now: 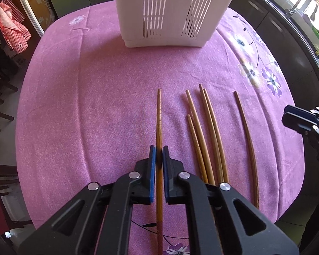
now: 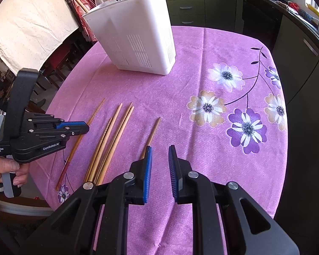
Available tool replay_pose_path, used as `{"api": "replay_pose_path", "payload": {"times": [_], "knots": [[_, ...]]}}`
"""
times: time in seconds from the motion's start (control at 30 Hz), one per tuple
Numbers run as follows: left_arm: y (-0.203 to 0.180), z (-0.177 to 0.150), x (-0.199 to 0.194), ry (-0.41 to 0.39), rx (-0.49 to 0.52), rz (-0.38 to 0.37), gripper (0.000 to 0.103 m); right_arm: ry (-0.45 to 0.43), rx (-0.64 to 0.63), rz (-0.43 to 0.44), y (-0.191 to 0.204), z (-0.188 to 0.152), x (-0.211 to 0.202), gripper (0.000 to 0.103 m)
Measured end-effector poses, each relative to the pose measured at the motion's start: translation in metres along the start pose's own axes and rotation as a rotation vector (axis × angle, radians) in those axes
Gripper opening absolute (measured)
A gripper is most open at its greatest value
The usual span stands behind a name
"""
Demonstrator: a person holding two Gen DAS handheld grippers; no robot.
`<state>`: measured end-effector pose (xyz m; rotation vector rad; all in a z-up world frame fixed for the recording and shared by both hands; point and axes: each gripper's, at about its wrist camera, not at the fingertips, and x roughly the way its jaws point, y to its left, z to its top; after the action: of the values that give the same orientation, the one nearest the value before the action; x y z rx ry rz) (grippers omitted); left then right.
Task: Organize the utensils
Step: 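Grasp another wooden chopstick with the left gripper while the right grasps one too, then carry the chopsticks toward the white caddy with both grippers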
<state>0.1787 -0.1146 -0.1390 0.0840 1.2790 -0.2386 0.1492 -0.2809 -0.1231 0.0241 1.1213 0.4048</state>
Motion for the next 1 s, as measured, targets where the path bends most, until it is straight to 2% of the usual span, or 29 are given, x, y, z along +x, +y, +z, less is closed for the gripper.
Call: {"api": "replay_pose_path", "payload": {"times": [0.1, 0.17, 0.47, 0.73, 0.9, 0.93, 0.97, 1.0], "knots": [[0.004, 0.002, -0.025, -0.076, 0.005, 0.005, 0.006, 0.027, -0.005, 0.006, 0.004, 0.000, 0.006, 0.018], [0.006, 0.002, -0.043, -0.133, 0.008, 0.009, 0.006, 0.051, -0.011, 0.003, 0.008, 0.000, 0.013, 0.022], [0.013, -0.012, -0.104, -0.344, 0.049, 0.040, 0.006, 0.159, -0.041, -0.015, 0.029, 0.008, 0.047, 0.022], [0.016, -0.016, -0.116, -0.387, 0.058, 0.018, 0.006, 0.229, -0.060, -0.073, 0.046, 0.015, 0.070, 0.022], [0.017, -0.019, -0.116, -0.394, 0.063, 0.014, 0.006, 0.237, -0.073, -0.097, 0.052, 0.020, 0.076, 0.022], [0.017, -0.019, -0.115, -0.395, 0.064, 0.014, 0.006, 0.234, -0.073, -0.100, 0.053, 0.020, 0.078, 0.019], [0.017, -0.019, -0.115, -0.396, 0.065, 0.014, 0.006, 0.231, -0.074, -0.106, 0.052, 0.020, 0.078, 0.012], [0.017, -0.020, -0.115, -0.396, 0.066, 0.014, 0.006, 0.228, -0.071, -0.111, 0.051, 0.021, 0.079, 0.011]]}}
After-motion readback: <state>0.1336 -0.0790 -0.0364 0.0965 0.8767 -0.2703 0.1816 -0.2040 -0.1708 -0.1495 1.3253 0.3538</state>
